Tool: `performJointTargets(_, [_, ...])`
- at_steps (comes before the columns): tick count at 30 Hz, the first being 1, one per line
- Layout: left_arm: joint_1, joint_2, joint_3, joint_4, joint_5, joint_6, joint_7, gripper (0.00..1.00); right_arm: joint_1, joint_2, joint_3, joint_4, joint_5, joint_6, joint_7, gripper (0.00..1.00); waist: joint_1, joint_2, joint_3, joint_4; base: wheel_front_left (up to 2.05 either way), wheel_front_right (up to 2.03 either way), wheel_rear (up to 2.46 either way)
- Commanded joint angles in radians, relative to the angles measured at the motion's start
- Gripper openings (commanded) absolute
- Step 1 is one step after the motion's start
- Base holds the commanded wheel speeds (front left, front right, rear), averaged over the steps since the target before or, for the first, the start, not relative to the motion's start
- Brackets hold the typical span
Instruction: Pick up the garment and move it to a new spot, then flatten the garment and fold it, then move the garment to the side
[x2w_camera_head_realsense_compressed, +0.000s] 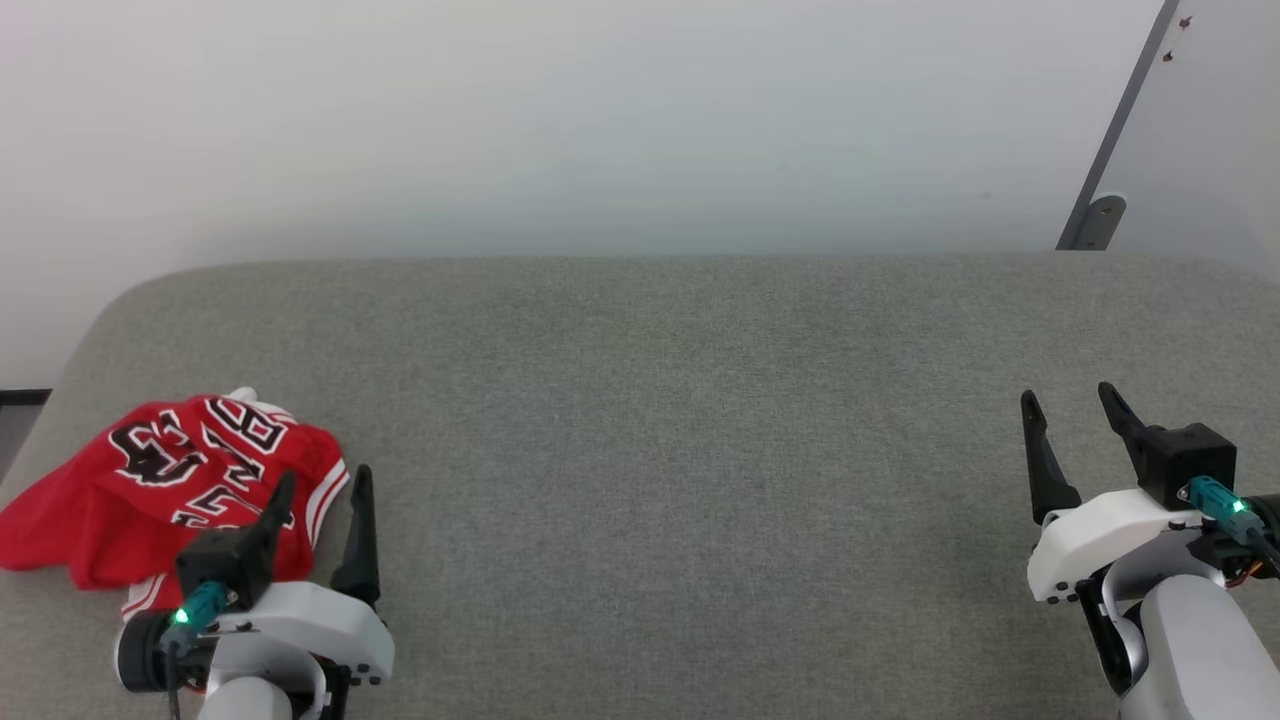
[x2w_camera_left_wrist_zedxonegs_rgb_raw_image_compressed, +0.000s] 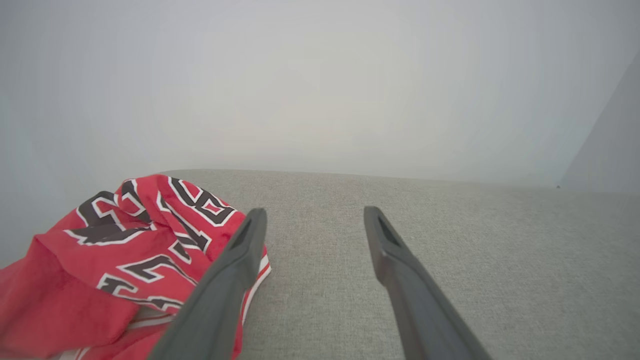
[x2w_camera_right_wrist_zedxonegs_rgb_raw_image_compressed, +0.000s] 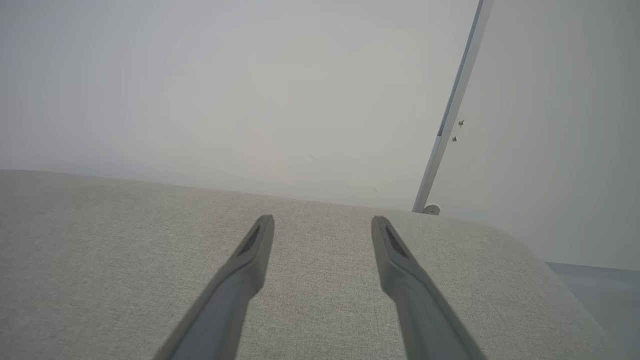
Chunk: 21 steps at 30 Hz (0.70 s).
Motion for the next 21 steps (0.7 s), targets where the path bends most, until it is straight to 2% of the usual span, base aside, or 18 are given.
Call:
performJointTargets(1, [-0.009,0.003,0.003,0.007,0.021,-0.005,-0.008,1.0,-0.001,-0.002,-0.001,0.005,-0.015,-0.001,-0.008,1.0,0.0,-0.0001,-0.001,0.001,0.0,0.0,0.0])
performJointTargets(21, [-0.02,-0.003,0.015,0.033,0.027,-0.022,-0.005,1.0,0.019,0.007,-0.015,-0.004,0.06,-0.001,-0.008,1.0,0.0,-0.0001,-0.005,-0.001,0.0,0.0,0.0])
